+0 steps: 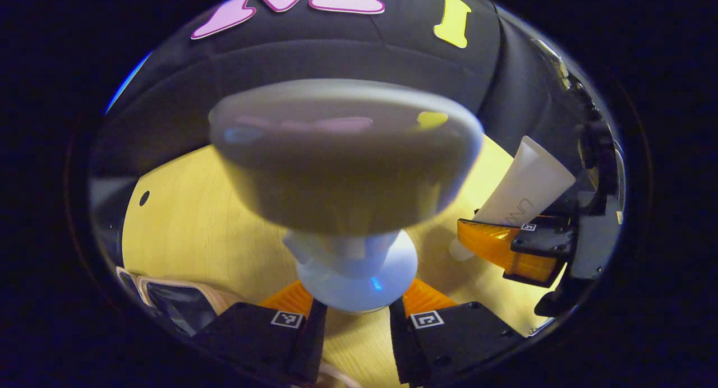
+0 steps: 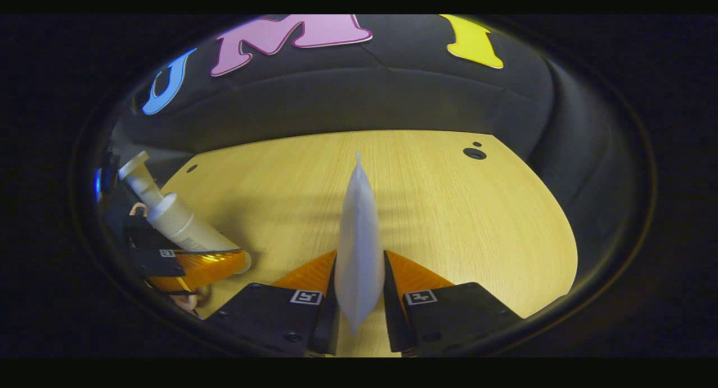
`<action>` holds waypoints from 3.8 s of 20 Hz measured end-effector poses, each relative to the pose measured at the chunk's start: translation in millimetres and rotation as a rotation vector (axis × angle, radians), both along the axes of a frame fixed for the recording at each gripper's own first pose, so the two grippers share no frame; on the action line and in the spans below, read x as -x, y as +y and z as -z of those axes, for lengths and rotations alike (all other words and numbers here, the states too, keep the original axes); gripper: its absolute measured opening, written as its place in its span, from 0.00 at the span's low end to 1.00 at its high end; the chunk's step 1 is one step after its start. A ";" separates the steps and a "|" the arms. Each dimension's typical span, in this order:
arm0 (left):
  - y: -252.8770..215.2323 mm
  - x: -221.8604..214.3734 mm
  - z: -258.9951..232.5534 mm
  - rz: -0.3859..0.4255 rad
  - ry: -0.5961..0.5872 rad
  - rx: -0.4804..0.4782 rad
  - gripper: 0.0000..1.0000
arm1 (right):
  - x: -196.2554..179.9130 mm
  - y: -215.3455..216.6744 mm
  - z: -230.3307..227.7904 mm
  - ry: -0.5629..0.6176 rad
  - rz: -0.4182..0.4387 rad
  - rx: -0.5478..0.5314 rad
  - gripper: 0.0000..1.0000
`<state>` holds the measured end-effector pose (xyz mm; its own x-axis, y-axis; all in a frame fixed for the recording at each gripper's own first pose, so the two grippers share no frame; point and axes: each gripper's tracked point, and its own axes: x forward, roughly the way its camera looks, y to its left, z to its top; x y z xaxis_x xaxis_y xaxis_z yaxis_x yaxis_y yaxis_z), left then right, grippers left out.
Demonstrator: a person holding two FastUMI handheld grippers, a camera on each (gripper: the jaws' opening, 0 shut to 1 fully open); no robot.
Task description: First open the suitcase, pack the skin care products into it, and then close the suitcase.
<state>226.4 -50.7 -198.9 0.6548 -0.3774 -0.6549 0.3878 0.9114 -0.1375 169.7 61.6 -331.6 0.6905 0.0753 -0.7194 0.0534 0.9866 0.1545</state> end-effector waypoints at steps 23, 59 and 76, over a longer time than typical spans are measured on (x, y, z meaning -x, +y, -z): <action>244.9 187.3 135.5 -0.167 0.926 -0.292 0.56 | 131.0 55.1 -117.7 -0.173 0.097 -0.110 0.37; 464.8 268.3 75.1 -0.677 0.439 0.432 0.86 | 163.8 377.0 20.8 0.739 -0.306 -0.226 0.38; 597.3 185.5 109.4 -0.828 0.433 0.307 0.86 | 136.5 363.5 -40.1 0.591 -0.201 -0.327 0.98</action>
<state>40.9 546.6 -308.3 0.5154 -0.1014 -0.8509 -0.4972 0.7733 -0.3934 33.2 425.1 -291.5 0.1410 0.4365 -0.8886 0.0413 0.8942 0.4458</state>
